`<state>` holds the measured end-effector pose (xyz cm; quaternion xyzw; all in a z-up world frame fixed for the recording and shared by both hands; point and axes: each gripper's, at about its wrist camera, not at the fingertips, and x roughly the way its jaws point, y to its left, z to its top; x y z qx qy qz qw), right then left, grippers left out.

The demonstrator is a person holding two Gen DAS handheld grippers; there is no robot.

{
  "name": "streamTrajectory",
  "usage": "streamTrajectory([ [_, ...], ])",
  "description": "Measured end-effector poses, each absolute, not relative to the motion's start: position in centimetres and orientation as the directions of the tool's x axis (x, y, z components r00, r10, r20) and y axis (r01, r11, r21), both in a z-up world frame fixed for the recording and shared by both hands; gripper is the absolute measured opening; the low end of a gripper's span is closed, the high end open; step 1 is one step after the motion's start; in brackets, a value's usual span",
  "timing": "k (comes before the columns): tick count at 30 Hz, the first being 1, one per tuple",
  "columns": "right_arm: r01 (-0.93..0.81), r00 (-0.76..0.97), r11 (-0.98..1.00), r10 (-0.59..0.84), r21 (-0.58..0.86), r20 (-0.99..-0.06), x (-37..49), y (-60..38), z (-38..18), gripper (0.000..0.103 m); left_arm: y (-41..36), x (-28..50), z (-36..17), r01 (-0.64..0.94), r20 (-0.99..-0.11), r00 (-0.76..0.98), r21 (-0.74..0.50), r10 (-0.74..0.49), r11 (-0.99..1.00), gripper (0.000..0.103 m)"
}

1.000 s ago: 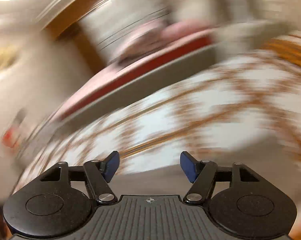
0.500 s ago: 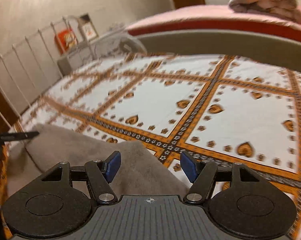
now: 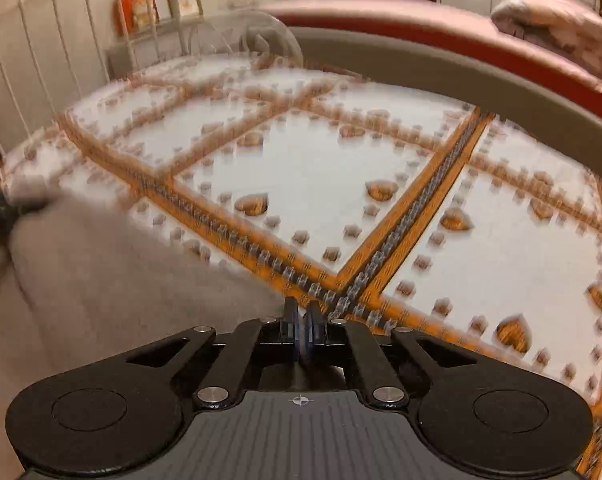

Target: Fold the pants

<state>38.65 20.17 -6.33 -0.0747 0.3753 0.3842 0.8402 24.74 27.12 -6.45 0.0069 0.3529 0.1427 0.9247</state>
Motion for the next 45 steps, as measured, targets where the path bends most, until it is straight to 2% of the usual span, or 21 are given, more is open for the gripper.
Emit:
streamTrajectory([
  [1, -0.677, 0.439, 0.709, 0.604, 0.196, -0.666, 38.6, 19.4, -5.5, 0.004, 27.1, 24.4, -6.0, -0.277, -0.637, 0.718, 0.11, 0.281, 0.955, 0.034],
  [3, -0.613, 0.472, 0.729, 0.647, 0.304, -0.599, 38.5, 16.3, -3.6, 0.004, 27.2, 23.4, -5.1, -0.33, -0.602, 0.727, 0.118, 0.332, 0.937, 0.064],
  [5, -0.553, 0.537, 0.74, 0.668, 0.383, -0.515, 37.5, 11.0, -1.5, 0.005, 27.2, 22.1, -3.9, -0.386, -0.557, 0.725, 0.157, 0.404, 0.909, 0.079],
  [6, -0.532, 0.558, 0.743, 0.669, 0.408, -0.491, 36.9, 8.5, -0.8, 0.005, 27.2, 21.3, -3.2, -0.401, -0.536, 0.735, 0.15, 0.415, 0.904, 0.081],
  [8, -0.465, 0.614, 0.779, 0.626, 0.42, -0.481, 35.4, 2.5, 0.1, 0.005, 27.1, 20.3, -2.0, -0.407, -0.527, 0.753, 0.098, 0.394, 0.908, 0.083],
  [10, -0.345, 0.673, 0.834, 0.54, 0.431, -0.506, 33.5, -4.4, -0.1, 0.014, 26.4, 19.6, -1.6, -0.386, -0.542, 0.764, 0.052, 0.35, 0.921, 0.085],
  [12, -0.169, 0.727, 0.901, 0.387, 0.399, -0.567, 31.2, -10.9, -1.1, 0.039, 25.1, 19.0, -1.9, -0.349, -0.574, 0.757, 0.046, 0.311, 0.936, 0.085],
  [14, 0.03, 0.756, 0.912, 0.248, 0.41, -0.606, 28.1, -17.5, -2.4, 0.04, 24.1, 18.4, -2.4, -0.317, -0.611, 0.741, 0.046, 0.278, 0.947, 0.085],
  [18, 0.277, 0.78, 0.735, 0.204, 0.619, -0.591, 22.0, -27.5, -5.1, 0.04, 23.0, 17.3, -2.6, -0.3, -0.645, 0.727, 0.009, 0.235, 0.954, 0.088],
  [21, 0.385, 0.757, 0.677, 0.157, 0.627, -0.634, 18.8, -31.6, -6.4, 0.04, 22.7, 16.8, -2.8, -0.305, -0.656, 0.721, -0.007, 0.226, 0.952, 0.09],
  [31, 0.495, 0.702, 0.468, 0.282, 0.732, -0.654, 15.7, -37.0, -10.9, 0.041, 22.5, 16.4, -3.6, -0.351, -0.69, 0.665, 0.047, 0.284, 0.935, 0.091],
  [38, 0.46, 0.723, 0.396, 0.352, 0.795, -0.594, 17.0, -37.6, -13.2, 0.04, 21.6, 16.9, -4.5, -0.33, -0.716, 0.629, 0.106, 0.303, 0.938, 0.097],
  [39, 0.444, 0.714, 0.439, 0.354, 0.781, -0.605, 17.4, -37.4, -12.9, 0.035, 21.4, 17.1, -5.0, -0.316, -0.726, 0.609, 0.145, 0.318, 0.937, 0.097],
  [40, 0.421, 0.7, 0.51, 0.344, 0.751, -0.626, 17.8, -37.1, -12.2, 0.023, 20.9, 17.4, -5.7, -0.293, -0.736, 0.584, 0.203, 0.343, 0.934, 0.097],
  [41, 0.403, 0.7, 0.553, 0.327, 0.729, -0.635, 17.8, -36.7, -11.5, 0.019, 20.7, 17.5, -6.2, -0.273, -0.734, 0.578, 0.238, 0.357, 0.932, 0.097],
  [45, 0.254, 0.839, 0.526, 0.298, 0.812, -0.456, 15.7, -37.0, -8.1, 0.018, 20.7, 17.2, -6.2, -0.274, -0.725, 0.589, 0.235, 0.356, 0.933, 0.097],
])
